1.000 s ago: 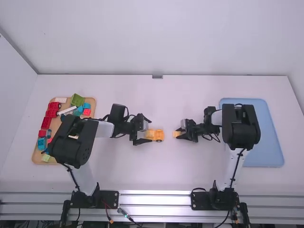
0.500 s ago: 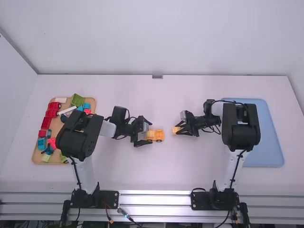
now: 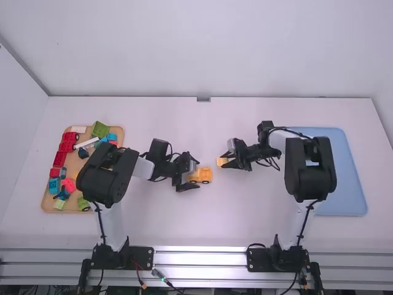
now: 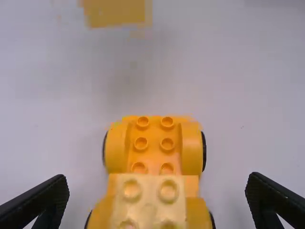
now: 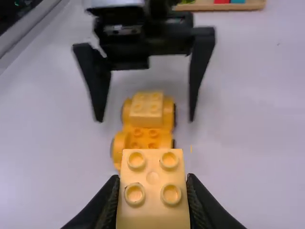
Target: Assemble lego blocks to make yellow taxi
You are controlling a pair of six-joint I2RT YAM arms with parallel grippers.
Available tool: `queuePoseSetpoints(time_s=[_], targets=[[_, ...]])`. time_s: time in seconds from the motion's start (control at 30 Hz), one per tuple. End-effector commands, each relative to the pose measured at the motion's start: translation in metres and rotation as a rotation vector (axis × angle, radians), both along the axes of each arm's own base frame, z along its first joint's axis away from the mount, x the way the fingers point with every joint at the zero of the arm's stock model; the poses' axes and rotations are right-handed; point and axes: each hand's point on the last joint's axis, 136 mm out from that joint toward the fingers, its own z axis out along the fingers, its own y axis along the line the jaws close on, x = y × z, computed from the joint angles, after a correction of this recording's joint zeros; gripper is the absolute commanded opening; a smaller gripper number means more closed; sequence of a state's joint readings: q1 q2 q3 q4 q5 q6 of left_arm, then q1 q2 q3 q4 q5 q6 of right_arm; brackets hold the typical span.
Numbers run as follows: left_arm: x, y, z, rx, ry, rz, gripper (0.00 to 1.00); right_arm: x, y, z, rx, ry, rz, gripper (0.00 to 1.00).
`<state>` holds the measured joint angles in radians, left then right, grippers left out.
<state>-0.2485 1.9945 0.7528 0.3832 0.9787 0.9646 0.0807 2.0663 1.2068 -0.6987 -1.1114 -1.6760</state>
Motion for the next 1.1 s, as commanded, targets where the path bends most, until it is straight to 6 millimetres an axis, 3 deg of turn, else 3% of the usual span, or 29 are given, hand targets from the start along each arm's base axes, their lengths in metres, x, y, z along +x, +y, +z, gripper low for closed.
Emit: queuePoseSetpoints(time_s=[0.0, 0.17, 0.4, 0.77, 0.9, 1.0, 1.07], targets=[[-0.002, -0.007, -0.010, 0.048, -0.001, -0.002, 0.99, -0.001, 0.008, 0.010, -0.044, 0.027, -0.033, 0.07], [0.001, -0.001, -0.014, 0.067, 0.006, 0.021, 1.00, -0.008, 0.019, 0.010, -0.057, -0.011, -0.062, 0.01], [-0.006, -0.006, -0.004, -0.016, -0.018, -0.050, 1.00, -0.025, 0.020, 0.012, 0.015, -0.088, -0.089, 0.02], [-0.001, -0.013, -0.021, -0.064, 0.041, -0.072, 0.88, -0.032, 0.045, -0.007, -0.006, -0.069, -0.137, 0.00], [0.000, -0.018, -0.019, -0.074, 0.034, -0.088, 0.79, -0.034, 0.048, -0.010, -0.025, -0.076, -0.132, 0.00], [0.002, -0.015, -0.018, -0.079, 0.017, -0.080, 0.61, -0.032, 0.048, -0.011, -0.026, -0.077, -0.134, 0.00], [0.001, -0.014, -0.019, -0.074, 0.017, -0.078, 0.59, -0.032, 0.048, -0.016, -0.028, -0.070, -0.135, 0.00]])
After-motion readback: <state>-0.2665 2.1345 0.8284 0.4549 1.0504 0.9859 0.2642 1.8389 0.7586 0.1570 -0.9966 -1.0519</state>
